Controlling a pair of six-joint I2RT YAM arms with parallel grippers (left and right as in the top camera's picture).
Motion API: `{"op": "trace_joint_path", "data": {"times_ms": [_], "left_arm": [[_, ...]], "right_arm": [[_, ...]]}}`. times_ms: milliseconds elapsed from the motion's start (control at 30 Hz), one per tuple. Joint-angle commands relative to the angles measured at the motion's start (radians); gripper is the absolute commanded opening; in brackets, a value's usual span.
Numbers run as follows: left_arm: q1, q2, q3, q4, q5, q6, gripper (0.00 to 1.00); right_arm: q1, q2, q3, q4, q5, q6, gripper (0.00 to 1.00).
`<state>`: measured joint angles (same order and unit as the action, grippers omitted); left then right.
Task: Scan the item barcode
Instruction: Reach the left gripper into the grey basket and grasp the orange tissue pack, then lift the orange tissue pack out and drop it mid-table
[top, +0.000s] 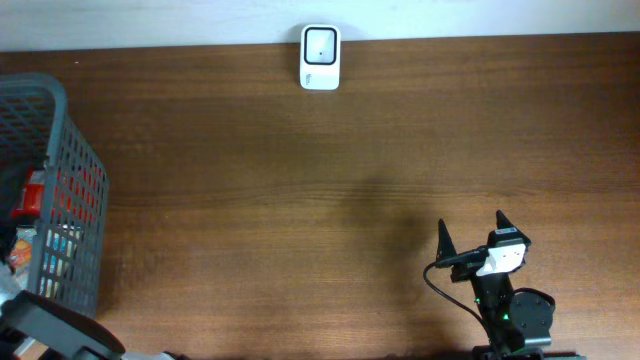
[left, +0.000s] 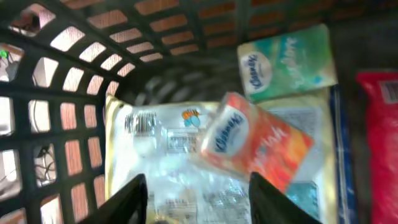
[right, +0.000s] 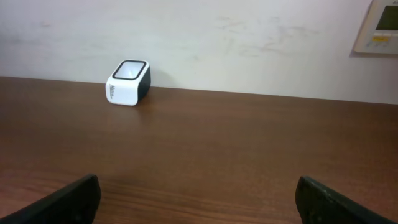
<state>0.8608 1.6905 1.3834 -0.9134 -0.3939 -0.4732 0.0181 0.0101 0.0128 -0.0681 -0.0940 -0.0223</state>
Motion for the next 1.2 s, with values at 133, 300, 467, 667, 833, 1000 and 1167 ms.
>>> {"op": "trace_joint_path", "data": {"times_ms": [133, 300, 467, 667, 833, 1000, 1167], "left_arm": [[0.052, 0.091, -0.068, 0.108, 0.032, 0.134, 0.49], [0.052, 0.141, -0.068, 0.139, 0.057, 0.154, 0.49], [0.052, 0.142, -0.068, 0.188, 0.058, 0.154, 0.57], [0.052, 0.156, -0.068, 0.243, 0.167, 0.211, 0.62], [0.052, 0.194, -0.068, 0.224, 0.194, 0.210, 0.03], [0.051, 0.120, -0.046, 0.220, 0.272, 0.210, 0.00], [0.051, -0.138, 0.077, 0.225, 0.375, 0.150, 0.00]], "right_arm": [[-0.006, -0.006, -0.007, -0.003, 0.001, 0.013, 0.99], [-0.006, -0.006, -0.007, -0.003, 0.001, 0.013, 0.99], [-0.006, -0.006, -0.007, -0.003, 0.001, 0.013, 0.99], [-0.006, -0.006, -0.007, -0.003, 0.001, 0.013, 0.99], [-0.006, -0.006, -0.007, -0.003, 0.001, 0.013, 0.99], [-0.006, -0.006, -0.007, -0.003, 0.001, 0.013, 0.99], [-0.006, -0.006, -0.007, -0.003, 0.001, 0.013, 0.99]]}}
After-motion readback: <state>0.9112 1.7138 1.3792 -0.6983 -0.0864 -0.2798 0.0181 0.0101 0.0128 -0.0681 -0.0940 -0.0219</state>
